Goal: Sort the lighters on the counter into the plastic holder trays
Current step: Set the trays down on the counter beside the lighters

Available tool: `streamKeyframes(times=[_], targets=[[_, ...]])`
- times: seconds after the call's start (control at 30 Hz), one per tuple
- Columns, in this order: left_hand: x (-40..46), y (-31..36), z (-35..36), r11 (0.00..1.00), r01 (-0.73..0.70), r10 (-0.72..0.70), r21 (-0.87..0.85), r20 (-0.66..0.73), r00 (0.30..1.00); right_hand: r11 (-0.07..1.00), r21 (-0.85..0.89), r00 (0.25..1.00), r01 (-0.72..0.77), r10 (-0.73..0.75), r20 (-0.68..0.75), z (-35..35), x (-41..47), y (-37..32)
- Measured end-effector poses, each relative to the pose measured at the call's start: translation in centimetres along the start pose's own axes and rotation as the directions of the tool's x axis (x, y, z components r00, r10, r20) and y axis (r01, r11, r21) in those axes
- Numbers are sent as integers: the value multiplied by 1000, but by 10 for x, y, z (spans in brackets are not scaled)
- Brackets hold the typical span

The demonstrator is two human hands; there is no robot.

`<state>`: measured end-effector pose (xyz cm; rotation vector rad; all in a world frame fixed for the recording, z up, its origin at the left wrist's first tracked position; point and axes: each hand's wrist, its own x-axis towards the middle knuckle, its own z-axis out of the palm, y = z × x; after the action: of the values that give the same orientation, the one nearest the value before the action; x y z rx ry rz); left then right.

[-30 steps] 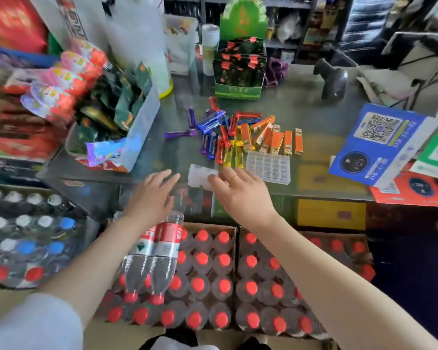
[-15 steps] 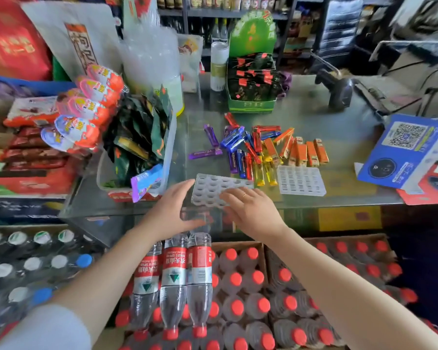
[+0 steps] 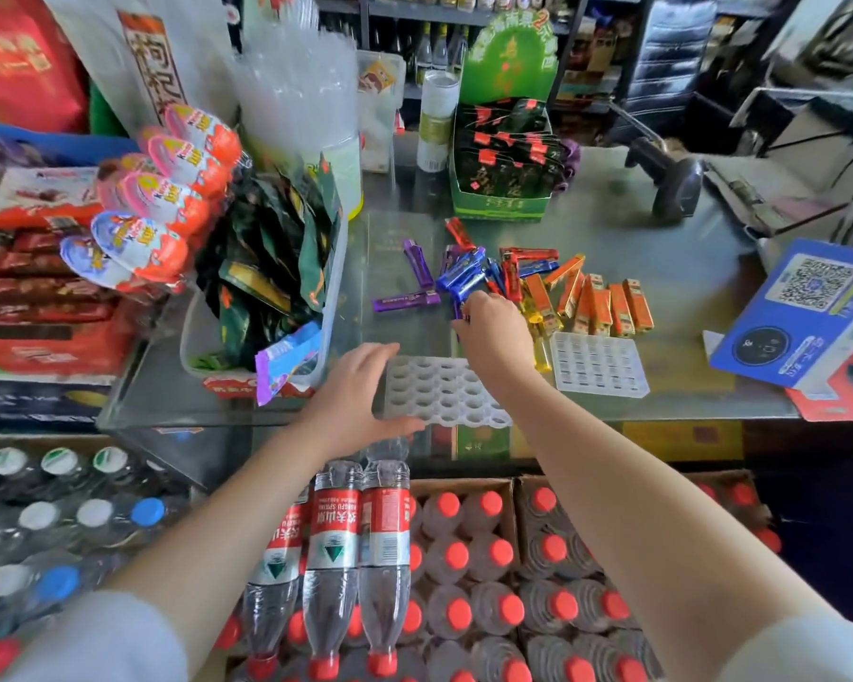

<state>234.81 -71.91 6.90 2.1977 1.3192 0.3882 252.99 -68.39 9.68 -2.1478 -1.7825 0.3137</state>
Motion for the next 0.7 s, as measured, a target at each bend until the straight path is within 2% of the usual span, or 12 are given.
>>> streamKeyframes(times=[0.1, 0.23, 0.3, 0.37, 0.47, 0.53, 0.7], targets=[[-7, -1, 1, 1000, -4, 4, 22, -13, 1000, 999, 19, 998, -49, 48, 32, 0, 7, -5], [-9, 0, 5, 1000, 29, -29, -11, -41, 999, 991, -126, 986, -40, 60, 157, 0, 14, -13], [-8, 0, 5, 999, 33, -34, -13, -54, 998, 994, -103, 978, -48, 68, 198, 1, 18, -13], [-7, 0, 7, 999, 37, -37, -6, -64, 997, 998, -31, 972, -63, 68, 227, -1, 22, -7], [-2, 1, 10, 999, 29, -25, 38, -97, 995, 990, 142, 963, 17, -55, 264, -9, 18, 8], [2, 1, 13, 996, 17, -5, 87, -139, 990, 952, 304, 969, 39, -111, 223, -17, 7, 15], [13, 4, 14, 990, 17, 3, 137, -145, 989, 805, 592, 971, -40, -108, 211, -24, -12, 16]])
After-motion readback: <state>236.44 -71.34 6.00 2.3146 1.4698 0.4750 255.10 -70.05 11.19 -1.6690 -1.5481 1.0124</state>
